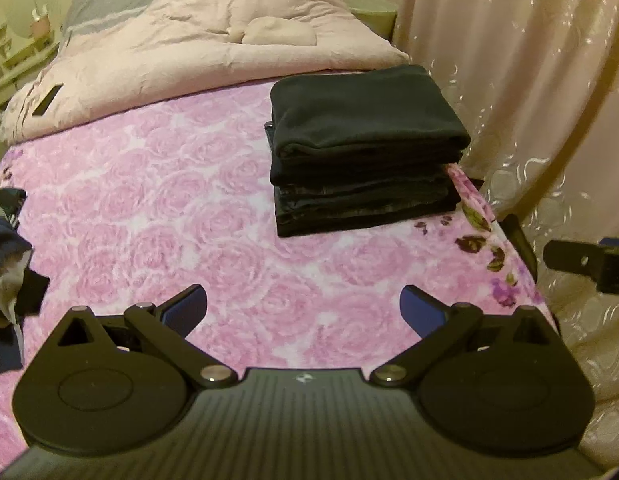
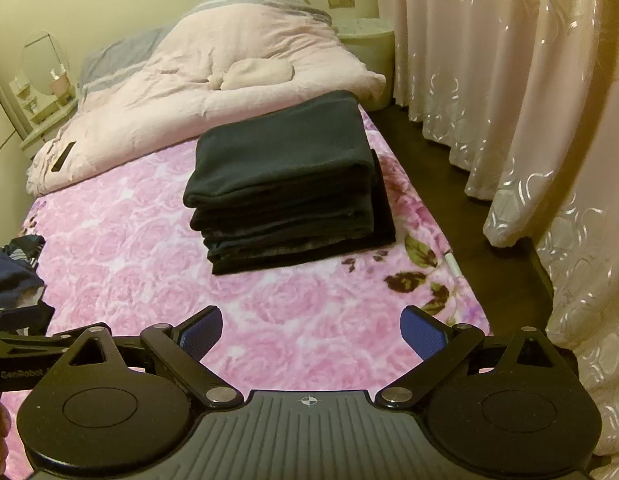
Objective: Fold clothes
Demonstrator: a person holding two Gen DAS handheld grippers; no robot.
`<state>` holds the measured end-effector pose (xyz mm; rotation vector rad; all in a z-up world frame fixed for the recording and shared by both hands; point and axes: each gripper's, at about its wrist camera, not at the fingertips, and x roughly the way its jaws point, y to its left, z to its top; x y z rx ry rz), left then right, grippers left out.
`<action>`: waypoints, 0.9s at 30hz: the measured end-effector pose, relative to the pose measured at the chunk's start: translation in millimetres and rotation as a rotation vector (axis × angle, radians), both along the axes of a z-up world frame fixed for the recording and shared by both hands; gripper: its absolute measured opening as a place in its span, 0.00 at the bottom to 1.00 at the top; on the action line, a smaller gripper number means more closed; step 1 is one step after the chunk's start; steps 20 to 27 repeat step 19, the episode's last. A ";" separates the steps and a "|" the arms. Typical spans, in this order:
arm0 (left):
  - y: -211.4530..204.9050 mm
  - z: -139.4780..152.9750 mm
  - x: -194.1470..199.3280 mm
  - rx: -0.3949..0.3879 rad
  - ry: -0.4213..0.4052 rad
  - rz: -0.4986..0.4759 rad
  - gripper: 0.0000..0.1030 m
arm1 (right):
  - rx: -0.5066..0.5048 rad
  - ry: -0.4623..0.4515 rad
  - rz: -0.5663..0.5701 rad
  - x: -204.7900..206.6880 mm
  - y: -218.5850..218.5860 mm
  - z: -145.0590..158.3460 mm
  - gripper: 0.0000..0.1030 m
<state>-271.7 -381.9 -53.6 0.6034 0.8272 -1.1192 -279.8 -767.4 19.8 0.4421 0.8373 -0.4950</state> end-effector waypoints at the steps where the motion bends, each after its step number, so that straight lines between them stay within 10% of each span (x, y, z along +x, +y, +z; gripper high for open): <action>1: -0.3 -0.5 -0.8 0.002 -0.003 -0.003 0.98 | 0.000 0.002 -0.001 -0.4 0.0 -0.4 0.95; 27: -0.1 -1.4 -10.3 -0.013 -0.029 -0.036 0.99 | -0.004 0.001 -0.002 -4.7 0.7 0.3 0.95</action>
